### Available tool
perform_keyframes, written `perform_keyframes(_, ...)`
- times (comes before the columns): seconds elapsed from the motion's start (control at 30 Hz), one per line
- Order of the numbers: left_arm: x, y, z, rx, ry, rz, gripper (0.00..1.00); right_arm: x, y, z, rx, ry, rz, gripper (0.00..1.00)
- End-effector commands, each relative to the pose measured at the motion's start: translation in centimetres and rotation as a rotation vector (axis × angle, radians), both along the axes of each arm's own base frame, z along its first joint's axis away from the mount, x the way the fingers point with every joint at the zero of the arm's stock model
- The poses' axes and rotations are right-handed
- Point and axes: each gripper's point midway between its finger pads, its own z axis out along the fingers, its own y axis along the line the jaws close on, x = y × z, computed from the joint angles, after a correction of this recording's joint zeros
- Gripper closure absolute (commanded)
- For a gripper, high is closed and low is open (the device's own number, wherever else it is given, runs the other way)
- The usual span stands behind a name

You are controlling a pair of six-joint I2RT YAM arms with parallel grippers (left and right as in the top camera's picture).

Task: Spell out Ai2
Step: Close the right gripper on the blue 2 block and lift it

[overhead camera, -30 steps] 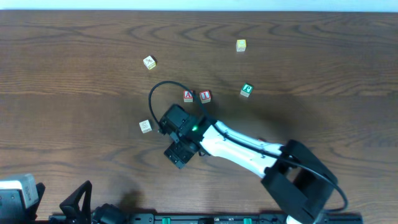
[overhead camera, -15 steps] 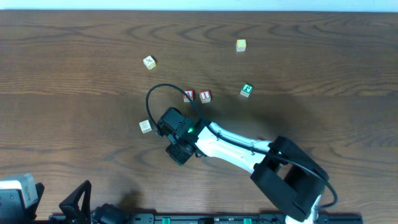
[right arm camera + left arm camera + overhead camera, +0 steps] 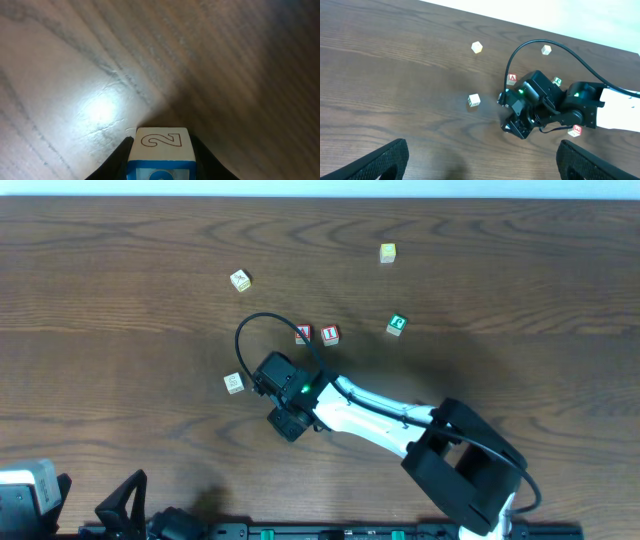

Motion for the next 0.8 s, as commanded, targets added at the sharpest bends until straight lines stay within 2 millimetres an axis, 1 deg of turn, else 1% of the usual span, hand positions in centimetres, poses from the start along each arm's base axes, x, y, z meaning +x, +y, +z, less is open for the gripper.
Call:
perform_keyframes(0.0, -1.0, 0.7, -1.2, 0.034, 0.057, 0.011, 0.05, 1.8, 0.5, 0.7, 0.009, -0.035, -0.043, 0.73)
perform_keyframes(0.07, -1.0, 0.7, -1.2, 0.034, 0.057, 0.011, 0.05, 3.0, 0.6, 1.6, 0.018, -0.055, -0.06, 0.73)
perform_keyframes(0.17, -1.0, 0.7, -1.2, 0.034, 0.057, 0.011, 0.05, 5.1, 0.1, 3.1, 0.003, -0.099, -0.101, 0.74)
perform_keyframes(0.4, -1.0, 0.7, -1.2, 0.034, 0.057, 0.01, 0.05, 9.3, -0.6, 6.9, 0.026, -0.153, -0.164, 0.75)
perform_keyframes(0.53, -1.0, 0.7, -1.4, 0.036, 0.062, 0.01, 0.05, 11.8, -2.4, 8.7, -0.005, -0.199, -0.227, 0.75)
perform_keyframes(0.63, -0.8, 0.7, -1.7, 0.046, 0.074, 0.017, 0.05, 13.8, -4.5, 10.1, -0.044, -0.233, -0.304, 0.76)
perform_keyframes(0.77, -0.7, 0.8, -2.0, 0.055, 0.083, 0.023, 0.05, 15.3, -6.9, 10.4, -0.067, -0.235, -0.389, 0.76)
